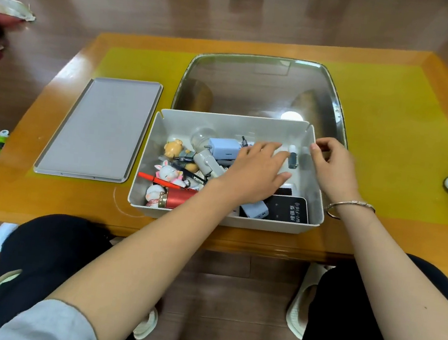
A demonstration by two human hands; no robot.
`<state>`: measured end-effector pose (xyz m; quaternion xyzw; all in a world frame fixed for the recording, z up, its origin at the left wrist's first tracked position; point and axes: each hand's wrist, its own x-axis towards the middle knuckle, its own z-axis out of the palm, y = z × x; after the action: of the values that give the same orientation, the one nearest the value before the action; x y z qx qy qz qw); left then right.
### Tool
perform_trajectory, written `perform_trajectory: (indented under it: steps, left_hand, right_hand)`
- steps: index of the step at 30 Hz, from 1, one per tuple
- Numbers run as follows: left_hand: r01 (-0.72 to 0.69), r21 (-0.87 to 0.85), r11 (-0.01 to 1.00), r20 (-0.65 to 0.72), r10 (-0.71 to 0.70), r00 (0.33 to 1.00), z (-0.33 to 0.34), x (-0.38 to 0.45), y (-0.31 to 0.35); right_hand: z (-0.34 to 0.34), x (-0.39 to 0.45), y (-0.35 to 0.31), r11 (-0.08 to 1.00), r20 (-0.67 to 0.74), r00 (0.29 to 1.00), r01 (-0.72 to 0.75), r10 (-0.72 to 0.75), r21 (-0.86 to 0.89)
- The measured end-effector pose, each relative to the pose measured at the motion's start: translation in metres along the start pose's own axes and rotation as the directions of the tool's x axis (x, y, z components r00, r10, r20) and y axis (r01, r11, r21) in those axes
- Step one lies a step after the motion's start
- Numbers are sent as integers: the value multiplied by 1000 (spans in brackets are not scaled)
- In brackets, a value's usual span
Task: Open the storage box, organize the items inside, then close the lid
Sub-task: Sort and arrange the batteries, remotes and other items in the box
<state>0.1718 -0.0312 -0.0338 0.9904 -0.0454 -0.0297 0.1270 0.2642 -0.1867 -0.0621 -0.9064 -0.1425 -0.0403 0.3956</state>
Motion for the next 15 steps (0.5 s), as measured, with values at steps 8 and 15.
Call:
perform_trajectory:
  steps: [8,15]
  left_hand:
    - [202,-21,979,-168,-203,965,-25,-45,-74]
    - [427,73,901,-213,-404,890,-13,-76,-116]
  right_hand:
    - [-6,-5,-35,926,45,977,211,-207,-313]
    - [33,-11,-72,953,354,935,89,20,-290]
